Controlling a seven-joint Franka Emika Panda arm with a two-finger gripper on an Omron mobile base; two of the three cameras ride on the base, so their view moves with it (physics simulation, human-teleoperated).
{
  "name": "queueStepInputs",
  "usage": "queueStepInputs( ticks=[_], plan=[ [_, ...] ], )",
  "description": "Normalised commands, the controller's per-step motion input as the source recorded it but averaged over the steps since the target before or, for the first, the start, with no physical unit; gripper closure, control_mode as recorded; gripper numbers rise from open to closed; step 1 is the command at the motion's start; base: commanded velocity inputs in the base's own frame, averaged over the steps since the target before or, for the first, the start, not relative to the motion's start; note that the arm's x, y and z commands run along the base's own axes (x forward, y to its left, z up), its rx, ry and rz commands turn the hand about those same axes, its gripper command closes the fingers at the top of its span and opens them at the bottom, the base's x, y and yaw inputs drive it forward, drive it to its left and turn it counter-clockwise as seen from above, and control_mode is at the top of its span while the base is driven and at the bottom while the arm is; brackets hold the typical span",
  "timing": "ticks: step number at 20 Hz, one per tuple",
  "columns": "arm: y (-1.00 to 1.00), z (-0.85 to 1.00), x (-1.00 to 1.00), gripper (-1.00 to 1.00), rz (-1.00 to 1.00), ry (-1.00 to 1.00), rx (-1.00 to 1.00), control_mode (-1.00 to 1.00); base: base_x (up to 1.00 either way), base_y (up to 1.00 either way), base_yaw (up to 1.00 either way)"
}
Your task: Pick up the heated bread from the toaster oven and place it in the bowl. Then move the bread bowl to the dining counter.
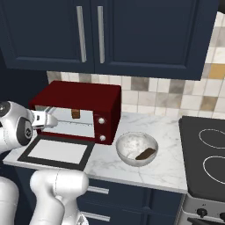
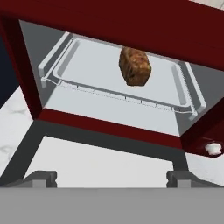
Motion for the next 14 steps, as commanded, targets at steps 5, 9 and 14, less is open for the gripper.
queueStepInputs(
  ticks=[5,9,14],
  plan=[
    [0.00,0.00,0.34,-1.00,0.00,0.00,0.10,-1.00,0.00,0.00,0.00],
    [0.00,-0.02,0.32,-1.00,0.00,-0.01,0.09,-1.00,0.00,0.00,0.00],
    [0.00,-0.26,0.32,-1.00,0.00,-0.03,0.03,-1.00,0.00,0.00,0.00]
  ],
)
